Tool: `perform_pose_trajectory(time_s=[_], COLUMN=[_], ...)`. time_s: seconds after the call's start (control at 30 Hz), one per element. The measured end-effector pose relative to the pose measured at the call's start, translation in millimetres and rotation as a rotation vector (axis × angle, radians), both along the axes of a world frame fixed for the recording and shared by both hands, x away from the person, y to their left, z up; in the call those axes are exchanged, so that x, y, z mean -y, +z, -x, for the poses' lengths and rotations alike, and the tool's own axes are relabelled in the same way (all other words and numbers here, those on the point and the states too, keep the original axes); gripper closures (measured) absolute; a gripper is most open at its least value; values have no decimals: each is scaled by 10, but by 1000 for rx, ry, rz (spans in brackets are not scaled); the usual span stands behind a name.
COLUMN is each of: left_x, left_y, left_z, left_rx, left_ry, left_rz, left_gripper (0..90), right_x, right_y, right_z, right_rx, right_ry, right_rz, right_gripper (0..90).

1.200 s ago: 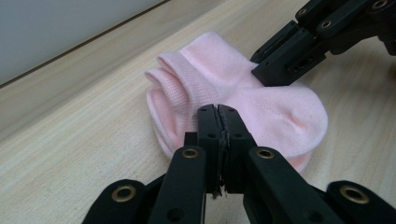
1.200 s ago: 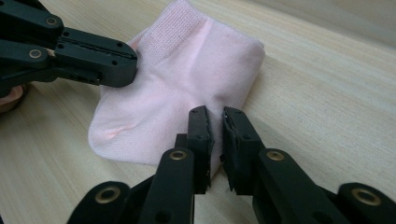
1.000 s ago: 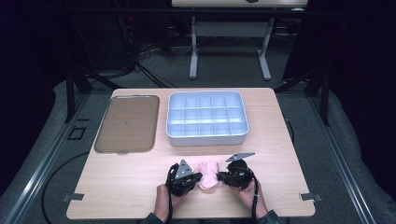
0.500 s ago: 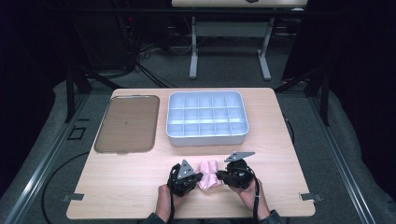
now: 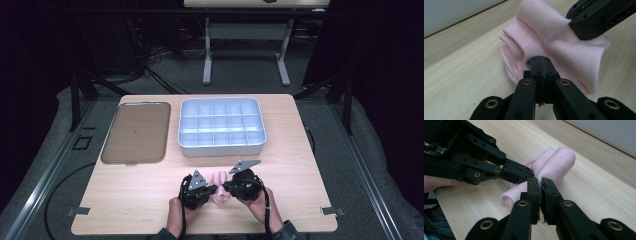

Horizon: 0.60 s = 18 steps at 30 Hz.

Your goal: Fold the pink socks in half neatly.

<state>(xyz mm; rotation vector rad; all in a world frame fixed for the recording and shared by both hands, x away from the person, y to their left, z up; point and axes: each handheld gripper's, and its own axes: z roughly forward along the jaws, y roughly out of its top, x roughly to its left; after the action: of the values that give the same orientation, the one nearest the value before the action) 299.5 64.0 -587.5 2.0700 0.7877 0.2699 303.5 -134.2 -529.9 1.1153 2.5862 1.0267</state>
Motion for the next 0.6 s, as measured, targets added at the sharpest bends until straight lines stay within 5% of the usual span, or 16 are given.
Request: perform_pose_trajectory(time_s=[0.6], left_x=[-28], left_y=[28], left_z=[-5], left_rx=[-2], left_ry=[-18], left_rz=[38], left_gripper=[886], right_x=[185], right_y=[-88], right_z=[-12], right_rx=[-17], right_ry=[-26], right_rz=[-73], right_gripper=[858])
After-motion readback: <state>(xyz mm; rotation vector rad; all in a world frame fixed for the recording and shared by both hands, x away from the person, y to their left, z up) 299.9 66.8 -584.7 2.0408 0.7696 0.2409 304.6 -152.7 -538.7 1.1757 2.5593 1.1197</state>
